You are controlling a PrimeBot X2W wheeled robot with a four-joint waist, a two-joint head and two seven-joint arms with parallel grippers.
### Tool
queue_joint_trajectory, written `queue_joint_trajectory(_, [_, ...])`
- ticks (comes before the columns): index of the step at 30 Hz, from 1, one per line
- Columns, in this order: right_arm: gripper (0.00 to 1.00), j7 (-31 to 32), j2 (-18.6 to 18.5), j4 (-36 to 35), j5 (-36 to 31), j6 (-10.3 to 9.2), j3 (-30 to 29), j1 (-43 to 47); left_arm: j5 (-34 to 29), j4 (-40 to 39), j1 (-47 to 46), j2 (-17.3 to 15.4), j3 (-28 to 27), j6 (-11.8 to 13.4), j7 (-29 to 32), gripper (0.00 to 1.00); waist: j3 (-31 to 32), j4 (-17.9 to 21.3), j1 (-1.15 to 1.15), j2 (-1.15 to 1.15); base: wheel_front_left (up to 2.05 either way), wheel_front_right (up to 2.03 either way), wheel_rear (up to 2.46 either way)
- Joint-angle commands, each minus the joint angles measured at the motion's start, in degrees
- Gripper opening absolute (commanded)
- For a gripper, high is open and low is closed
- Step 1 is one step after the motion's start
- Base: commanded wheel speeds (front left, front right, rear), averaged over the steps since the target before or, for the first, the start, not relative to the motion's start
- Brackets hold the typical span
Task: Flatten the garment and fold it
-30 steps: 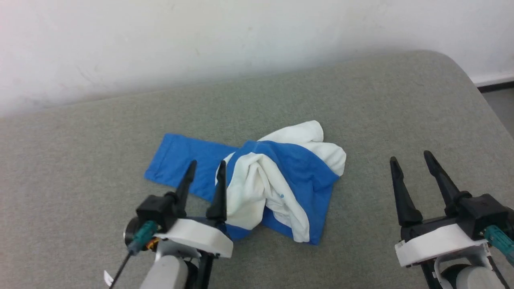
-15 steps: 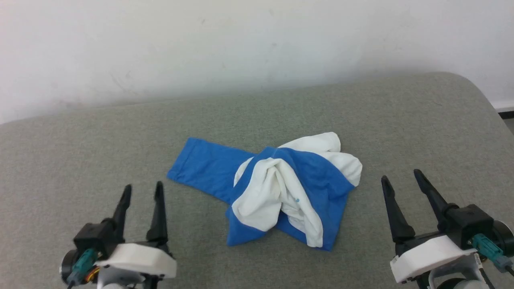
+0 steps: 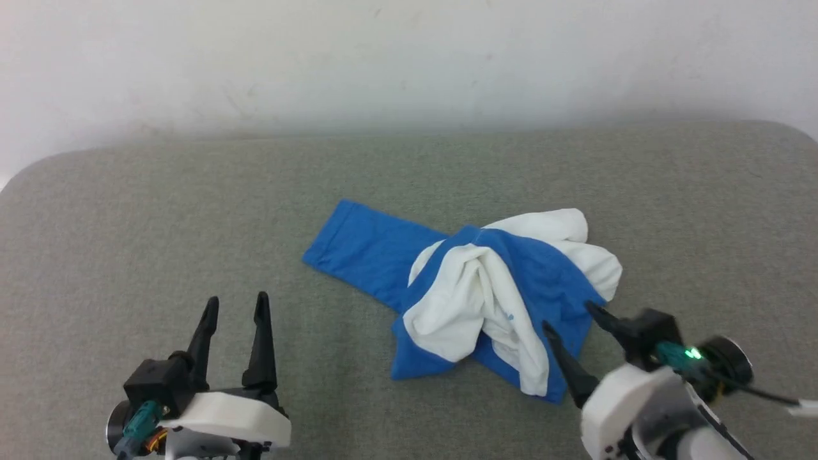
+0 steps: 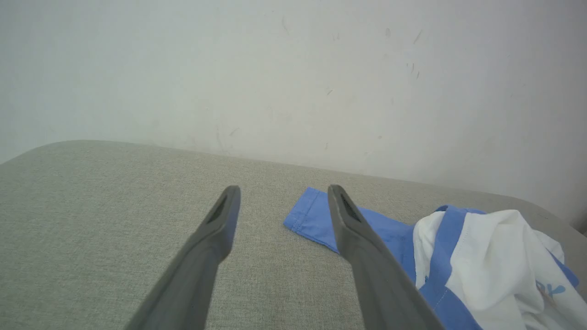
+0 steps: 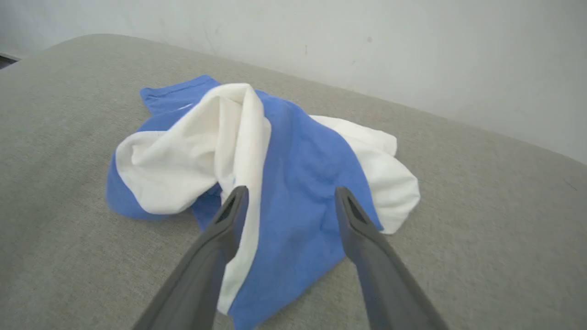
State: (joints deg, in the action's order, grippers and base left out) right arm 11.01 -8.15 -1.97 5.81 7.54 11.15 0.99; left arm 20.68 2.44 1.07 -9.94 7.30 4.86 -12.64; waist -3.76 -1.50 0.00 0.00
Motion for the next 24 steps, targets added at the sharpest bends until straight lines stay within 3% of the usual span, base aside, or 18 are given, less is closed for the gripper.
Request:
queue_joint_trajectory(1, [1.00, 2.0, -2.3, 0.9, 1.9, -0.05, 4.0, -4.4, 0.4, -0.1, -0.8, 0.6, 0.2, 0.3, -0.5, 1.00, -1.2, -1.4, 0.00, 0.00, 0.00, 0.00, 0.00])
queue_joint_trajectory(7, [1.00, 6.8, -8.8, 6.7, 7.1, -0.05, 13.6, -16.2, 0.1, 0.2, -3.1, 2.2, 1.8, -0.6, -1.4, 1.00, -3.6, -3.6, 0.00, 0.00, 0.00, 0.00, 0.00])
queue_joint_trajectory(14, [1.00, 9.3, -11.7, 16.7, 13.6, -0.05, 20.1, -24.3, -0.1, 1.7, -5.2, 3.8, 3.1, -1.5, -2.0, 1.00, -5.5, -5.7, 0.00, 0.00, 0.00, 0.00, 0.00])
queue_joint_trajectory(16, [0.25, 10.3, -12.2, 19.5, 15.4, -0.05, 22.0, -25.4, -0.1, 2.3, -5.6, 4.1, 3.1, -1.6, -2.1, 1.00, -5.8, -6.0, 0.00, 0.00, 0.00, 0.00, 0.00])
queue_joint_trajectory(17, [0.00, 10.2, -12.2, 20.3, 16.5, -0.05, 22.5, -25.7, -0.2, 2.5, -5.7, 4.2, 3.0, -1.6, -2.2, 1.00, -5.8, -6.1, 0.00, 0.00, 0.00, 0.00, 0.00])
queue_joint_trajectory(20, [0.00, 8.1, -13.0, 21.0, 17.6, -0.05, 22.6, -27.0, -0.4, 2.8, -5.7, 4.3, 2.2, -1.5, -2.3, 1.00, -5.8, -5.5, 0.00, 0.00, 0.00, 0.00, 0.00])
queue_joint_trajectory(24, [0.00, 2.7, -13.0, 18.6, 16.5, -0.05, 18.0, -26.5, -0.7, 2.9, -5.1, 4.3, 1.0, -1.2, -2.3, 1.00, -4.6, -3.7, 0.00, 0.00, 0.00, 0.00, 0.00])
